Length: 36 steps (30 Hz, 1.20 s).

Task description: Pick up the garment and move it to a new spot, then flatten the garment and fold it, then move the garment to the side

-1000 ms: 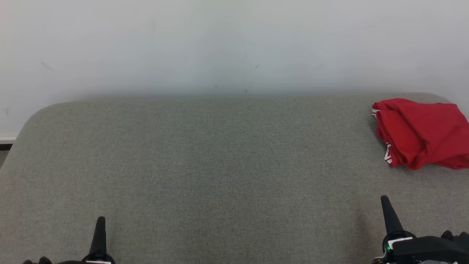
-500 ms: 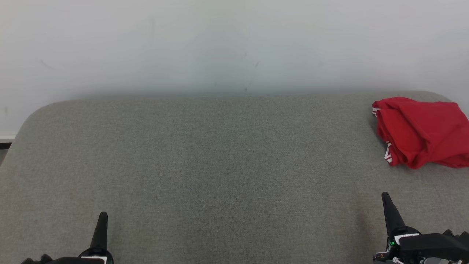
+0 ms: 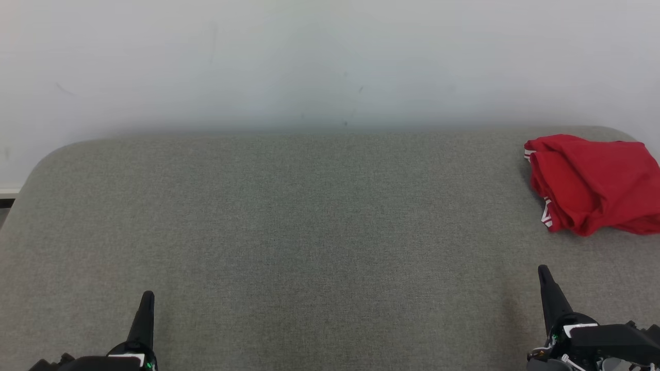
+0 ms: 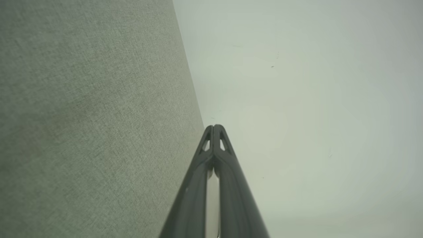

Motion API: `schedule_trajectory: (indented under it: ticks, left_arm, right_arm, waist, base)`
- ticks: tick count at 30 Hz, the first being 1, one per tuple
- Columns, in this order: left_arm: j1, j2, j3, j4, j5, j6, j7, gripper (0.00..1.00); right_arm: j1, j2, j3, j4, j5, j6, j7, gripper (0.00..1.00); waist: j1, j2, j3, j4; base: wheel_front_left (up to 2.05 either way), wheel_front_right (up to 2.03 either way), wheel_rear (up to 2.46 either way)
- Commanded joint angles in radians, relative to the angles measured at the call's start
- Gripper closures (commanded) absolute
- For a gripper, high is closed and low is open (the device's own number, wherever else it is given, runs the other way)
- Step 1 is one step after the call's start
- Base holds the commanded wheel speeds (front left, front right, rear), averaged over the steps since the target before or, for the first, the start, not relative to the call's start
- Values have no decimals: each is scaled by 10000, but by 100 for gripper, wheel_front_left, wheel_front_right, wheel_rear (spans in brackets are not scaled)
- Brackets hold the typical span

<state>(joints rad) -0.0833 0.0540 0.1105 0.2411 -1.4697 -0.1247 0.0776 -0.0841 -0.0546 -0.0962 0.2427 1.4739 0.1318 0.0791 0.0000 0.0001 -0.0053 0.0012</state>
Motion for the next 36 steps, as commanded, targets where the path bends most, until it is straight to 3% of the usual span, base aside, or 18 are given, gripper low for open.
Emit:
schedule_trajectory:
  ticks: [1, 21, 36]
  left_arm:
    - [-151, -19, 33, 7, -196, -86, 66, 100]
    - [-320, -50, 55, 56, -1493, -74, 409, 100]
    - [-311, -48, 53, 51, -1450, -74, 389, 100]
  right_arm:
    - [-151, 13, -46, -16, 235, -17, 53, 100]
    - [-294, 31, -180, 23, 1459, -21, 370, 100]
    - [-285, 36, -185, 25, 1404, -21, 359, 100]
  waist:
    - [0, -1, 6, 0]
    - [0, -1, 84, -12]
    - [0, -1, 84, -12]
  base:
    - [0, 0, 0]
    - [0, 0, 0]
    - [0, 0, 0]
